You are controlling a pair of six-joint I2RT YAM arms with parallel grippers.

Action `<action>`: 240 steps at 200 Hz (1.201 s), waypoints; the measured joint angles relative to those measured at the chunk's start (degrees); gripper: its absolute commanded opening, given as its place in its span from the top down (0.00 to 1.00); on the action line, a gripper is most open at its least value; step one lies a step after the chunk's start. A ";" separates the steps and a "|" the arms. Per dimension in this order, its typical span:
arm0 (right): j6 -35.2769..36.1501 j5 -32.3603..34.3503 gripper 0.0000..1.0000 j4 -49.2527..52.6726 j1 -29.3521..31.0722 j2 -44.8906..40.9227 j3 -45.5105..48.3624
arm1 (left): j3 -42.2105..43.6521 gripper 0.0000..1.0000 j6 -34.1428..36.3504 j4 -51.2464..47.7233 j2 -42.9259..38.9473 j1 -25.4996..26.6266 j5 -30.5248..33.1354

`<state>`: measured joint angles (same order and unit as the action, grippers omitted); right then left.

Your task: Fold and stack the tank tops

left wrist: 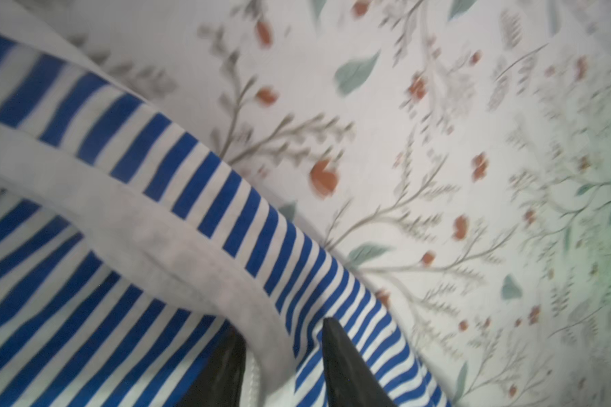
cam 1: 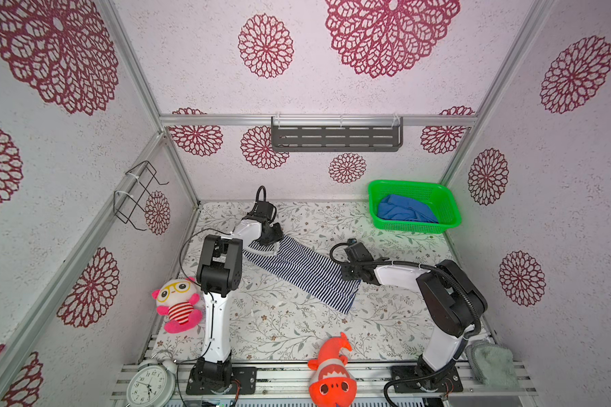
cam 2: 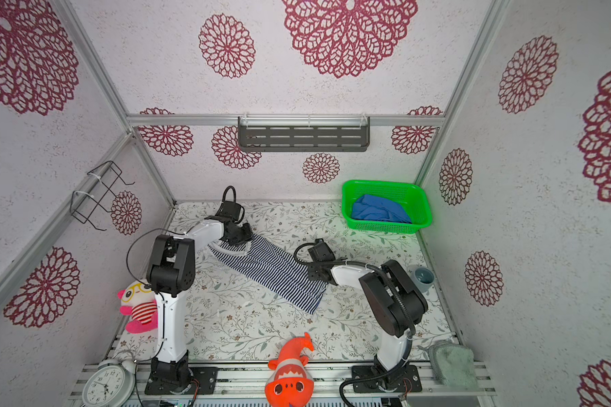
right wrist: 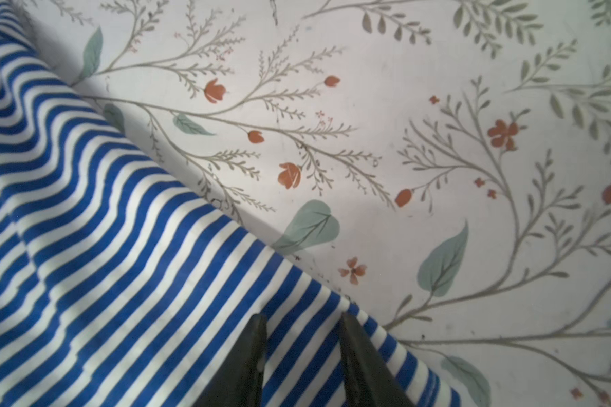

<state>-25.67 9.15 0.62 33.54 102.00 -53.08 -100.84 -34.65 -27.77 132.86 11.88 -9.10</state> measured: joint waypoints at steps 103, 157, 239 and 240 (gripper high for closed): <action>-6.67 3.17 0.48 5.51 6.62 -7.98 0.26 | -33.14 0.43 8.76 -7.04 19.15 6.78 -7.43; -3.21 0.87 0.58 6.23 -0.90 -2.19 -7.56 | -19.12 0.52 9.99 -9.60 7.61 1.73 -3.04; -4.22 -1.95 0.66 3.32 0.22 0.83 -2.47 | -28.55 0.55 5.81 -10.73 16.00 -0.46 -3.89; -4.46 -1.95 0.66 3.10 0.33 0.70 -2.23 | -28.74 0.55 5.77 -10.75 16.13 -0.46 -3.93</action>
<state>-30.13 7.20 3.73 33.87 102.69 -55.31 -129.58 -28.88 -38.52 148.99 11.42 -13.04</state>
